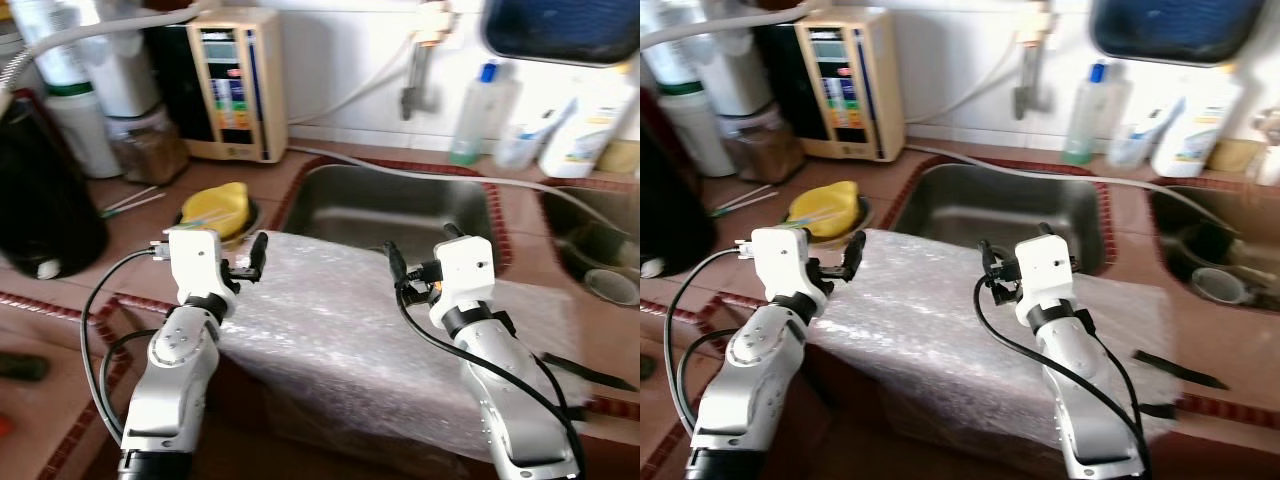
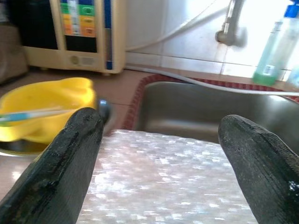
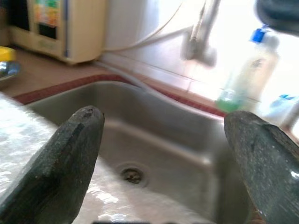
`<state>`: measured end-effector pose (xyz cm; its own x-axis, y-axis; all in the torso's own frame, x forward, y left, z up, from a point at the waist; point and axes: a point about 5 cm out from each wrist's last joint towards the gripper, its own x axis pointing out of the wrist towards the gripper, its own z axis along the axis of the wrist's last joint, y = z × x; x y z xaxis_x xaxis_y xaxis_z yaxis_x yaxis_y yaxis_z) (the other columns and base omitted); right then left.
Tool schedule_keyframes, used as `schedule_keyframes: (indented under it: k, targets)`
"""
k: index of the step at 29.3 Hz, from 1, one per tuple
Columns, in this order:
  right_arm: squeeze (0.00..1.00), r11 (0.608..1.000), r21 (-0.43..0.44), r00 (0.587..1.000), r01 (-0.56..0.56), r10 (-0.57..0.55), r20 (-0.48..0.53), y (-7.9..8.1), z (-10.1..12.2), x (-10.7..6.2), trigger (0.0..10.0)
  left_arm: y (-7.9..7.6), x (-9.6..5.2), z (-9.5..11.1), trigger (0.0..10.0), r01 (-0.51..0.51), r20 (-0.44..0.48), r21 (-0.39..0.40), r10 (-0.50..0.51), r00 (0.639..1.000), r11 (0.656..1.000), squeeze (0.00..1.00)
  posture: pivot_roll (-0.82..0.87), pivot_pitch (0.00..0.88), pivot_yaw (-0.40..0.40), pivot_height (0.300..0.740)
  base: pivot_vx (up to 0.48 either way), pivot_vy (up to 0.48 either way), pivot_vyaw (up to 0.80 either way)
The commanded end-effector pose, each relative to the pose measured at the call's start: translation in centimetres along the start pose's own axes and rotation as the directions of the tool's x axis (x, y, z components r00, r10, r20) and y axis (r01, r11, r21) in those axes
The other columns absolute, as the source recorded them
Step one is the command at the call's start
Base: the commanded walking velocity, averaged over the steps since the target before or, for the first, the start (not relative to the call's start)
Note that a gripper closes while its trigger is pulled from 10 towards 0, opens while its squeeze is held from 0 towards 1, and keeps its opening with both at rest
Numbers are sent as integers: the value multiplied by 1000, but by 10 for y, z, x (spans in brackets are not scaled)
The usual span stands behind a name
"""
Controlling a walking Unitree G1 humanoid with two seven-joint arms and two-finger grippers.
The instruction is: Kitchen organization
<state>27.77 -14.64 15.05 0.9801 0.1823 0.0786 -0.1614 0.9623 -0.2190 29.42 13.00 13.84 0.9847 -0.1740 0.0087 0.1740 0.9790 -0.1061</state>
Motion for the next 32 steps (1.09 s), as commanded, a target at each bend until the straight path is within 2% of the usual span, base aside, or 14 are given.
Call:
schedule_keyframes:
  k: [1, 4, 6, 8, 12, 15, 16, 21, 27, 32]
  targets:
    - [0, 1000, 11, 999, -24, 24, 32, 7, 8, 3, 10000, 11, -1, 1, 10000, -33, -4, 12, 33, 999, 999, 0, 2, 0, 43, 740, 0, -480, 0]
    - [0, 1000, 11, 999, -25, 25, 32, 7, 8, 3, 10000, 11, -1, 2, 10000, -33, -1, 11, 33, 999, 999, 0, 2, 0, 43, 740, 0, -480, 0]
    - [0, 1000, 12, 999, -27, 26, 31, 7, 8, 2, 10000, 12, -1, 2, 10000, -51, 12, -9, 51, 999, 999, 0, 2, 0, 43, 740, 0, 0, 0]
    - [0, 999, 13, 999, -30, 29, 31, 8, 8, 2, 10000, 13, -1, 3, 10000, -66, 12, 4, 66, 998, 998, 0, 4, 0, 44, 740, 0, 0, 0]
    - [0, 999, 13, 999, -37, 37, 35, 9, 8, 2, 10000, 16, -2, -1, 10000, -95, -25, -20, 94, 995, 995, 0, 3, 0, 44, 740, 0, 0, 0]
    - [0, 999, 12, 999, -39, 39, 38, 10, 9, 2, 10000, 17, -1, 0, 10000, -93, -20, -10, 93, 995, 996, 0, 3, 0, 44, 740, 0, 0, 0]
    - [0, 999, 11, 999, -39, 38, 38, 10, 9, 2, 10000, 17, -1, 1, 10000, -88, -10, 32, 88, 996, 996, 0, 4, 0, 44, 740, 0, 0, 0]
    - [0, 999, 14, 999, -39, 38, 38, 11, 8, 1, 10000, 16, -1, 0, 10000, -84, -9, 26, 85, 996, 996, 0, 4, 0, 45, 740, 0, 0, 0]
    - [0, 998, 25, 998, -51, 50, 47, 13, 9, 1, 10000, 16, 0, 1, 10000, -89, -5, 36, 89, 996, 995, 0, 7, 0, 44, 740, 0, 0, 702]
    - [0, 999, 25, 999, -35, 34, 43, 10, 8, 1, 10000, 16, 0, 1, 10000, -92, -3, 38, 92, 996, 995, 0, 8, 0, 42, 740, 0, 0, 0]
